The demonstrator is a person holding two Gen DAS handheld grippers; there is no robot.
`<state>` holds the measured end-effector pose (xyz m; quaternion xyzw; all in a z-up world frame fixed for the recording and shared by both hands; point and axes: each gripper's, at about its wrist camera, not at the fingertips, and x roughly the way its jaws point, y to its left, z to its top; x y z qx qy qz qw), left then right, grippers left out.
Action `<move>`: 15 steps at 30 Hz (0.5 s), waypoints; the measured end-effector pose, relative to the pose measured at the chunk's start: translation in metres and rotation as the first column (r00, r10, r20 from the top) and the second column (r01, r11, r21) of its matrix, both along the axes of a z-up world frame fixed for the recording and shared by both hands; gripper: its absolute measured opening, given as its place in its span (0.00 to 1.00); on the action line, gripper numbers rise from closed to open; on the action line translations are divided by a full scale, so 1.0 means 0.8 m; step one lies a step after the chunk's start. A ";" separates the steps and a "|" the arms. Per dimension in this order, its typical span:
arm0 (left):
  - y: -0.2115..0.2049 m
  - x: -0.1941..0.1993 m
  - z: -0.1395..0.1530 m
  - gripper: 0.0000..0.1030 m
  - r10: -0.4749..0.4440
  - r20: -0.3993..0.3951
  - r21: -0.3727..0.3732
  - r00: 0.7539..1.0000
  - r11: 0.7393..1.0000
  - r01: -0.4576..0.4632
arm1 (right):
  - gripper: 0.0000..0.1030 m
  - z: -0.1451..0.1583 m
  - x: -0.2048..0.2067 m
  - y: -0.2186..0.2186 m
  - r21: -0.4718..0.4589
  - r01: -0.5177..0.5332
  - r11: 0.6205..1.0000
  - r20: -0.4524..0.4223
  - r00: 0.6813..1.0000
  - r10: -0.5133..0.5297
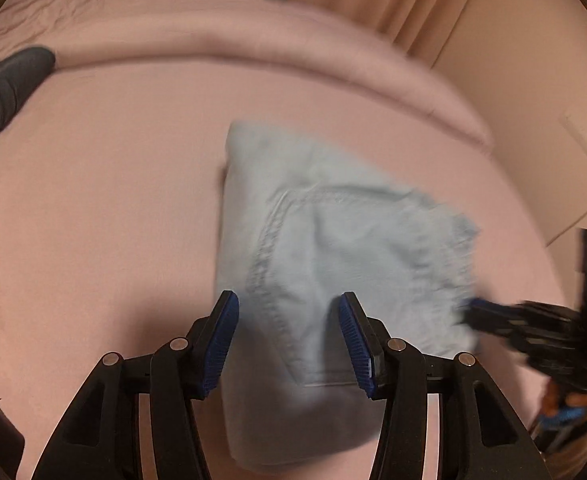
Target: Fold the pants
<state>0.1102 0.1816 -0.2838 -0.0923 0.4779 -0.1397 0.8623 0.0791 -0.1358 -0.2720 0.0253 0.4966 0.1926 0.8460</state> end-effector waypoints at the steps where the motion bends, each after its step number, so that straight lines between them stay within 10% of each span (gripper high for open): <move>1: 0.001 0.006 -0.011 0.59 0.015 -0.028 0.018 0.999 1.000 -0.015 | 0.07 -0.004 -0.006 -0.012 0.041 0.008 0.999 -0.004 1.000 -0.008; 5: 0.017 0.000 -0.013 0.62 0.062 -0.063 -0.072 0.996 0.995 -0.066 | 0.06 -0.014 -0.005 -0.031 0.122 0.045 0.992 -0.025 0.999 -0.042; 15: -0.006 -0.060 0.042 0.62 0.018 0.122 0.025 0.992 0.999 -0.021 | 0.28 0.037 -0.007 -0.016 0.082 0.054 0.995 0.069 0.996 -0.059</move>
